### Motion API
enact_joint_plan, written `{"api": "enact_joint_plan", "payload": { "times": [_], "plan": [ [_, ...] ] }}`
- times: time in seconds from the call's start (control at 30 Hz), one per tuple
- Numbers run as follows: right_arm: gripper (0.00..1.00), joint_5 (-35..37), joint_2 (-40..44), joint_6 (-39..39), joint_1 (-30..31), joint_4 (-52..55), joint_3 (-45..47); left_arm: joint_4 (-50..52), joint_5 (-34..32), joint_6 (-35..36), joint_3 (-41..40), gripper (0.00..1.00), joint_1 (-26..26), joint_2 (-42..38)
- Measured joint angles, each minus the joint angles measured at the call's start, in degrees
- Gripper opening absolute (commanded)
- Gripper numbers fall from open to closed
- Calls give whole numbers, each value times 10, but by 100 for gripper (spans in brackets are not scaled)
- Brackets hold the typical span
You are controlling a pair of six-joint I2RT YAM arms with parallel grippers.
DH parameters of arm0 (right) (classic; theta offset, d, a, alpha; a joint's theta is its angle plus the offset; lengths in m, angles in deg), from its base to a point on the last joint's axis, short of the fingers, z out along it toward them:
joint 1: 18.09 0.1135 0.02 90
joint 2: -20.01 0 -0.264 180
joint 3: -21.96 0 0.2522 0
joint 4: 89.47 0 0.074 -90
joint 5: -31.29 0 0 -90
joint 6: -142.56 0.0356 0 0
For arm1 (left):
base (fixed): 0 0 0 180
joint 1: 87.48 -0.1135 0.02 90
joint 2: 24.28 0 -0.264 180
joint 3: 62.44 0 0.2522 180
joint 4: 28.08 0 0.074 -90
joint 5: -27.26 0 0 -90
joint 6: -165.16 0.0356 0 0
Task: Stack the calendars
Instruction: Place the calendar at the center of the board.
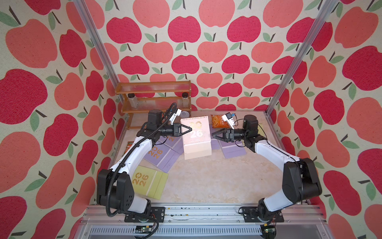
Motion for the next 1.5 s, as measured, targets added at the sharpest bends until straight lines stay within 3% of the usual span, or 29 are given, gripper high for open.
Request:
{"api": "enact_joint_plan", "payload": {
  "times": [0.4, 0.67, 0.97, 1.03, 1.07, 1.13, 1.23, 1.33, 1.5],
  "plan": [
    [62, 19, -43, 135, 5, -231, 45, -55, 45, -27, -3, 0, 7, 15],
    [59, 19, -48, 169, 35, -282, 44, -77, 49, -39, -17, 0, 18, 23],
    [17, 29, -49, 196, 45, -311, 45, -91, 49, -50, -17, 2, 19, 29],
    [0, 30, -50, 209, 46, -319, 47, -99, 53, -50, -17, 10, 19, 34],
    [0, 32, -52, 216, 46, -322, 49, -104, 55, -51, -18, 21, 19, 37],
    [0, 35, -55, 221, 47, -328, 53, -107, 53, -55, -19, 55, 19, 42],
    [0, 41, -56, 226, 50, -328, 73, -104, 48, -54, -19, 87, 17, 51],
    [0, 47, -55, 226, 52, -316, 102, -60, 34, -39, -10, 100, 9, 52],
    [0, 78, -34, 168, 54, -161, 145, 43, -18, 21, 35, 100, -11, 42]
  ]
}}
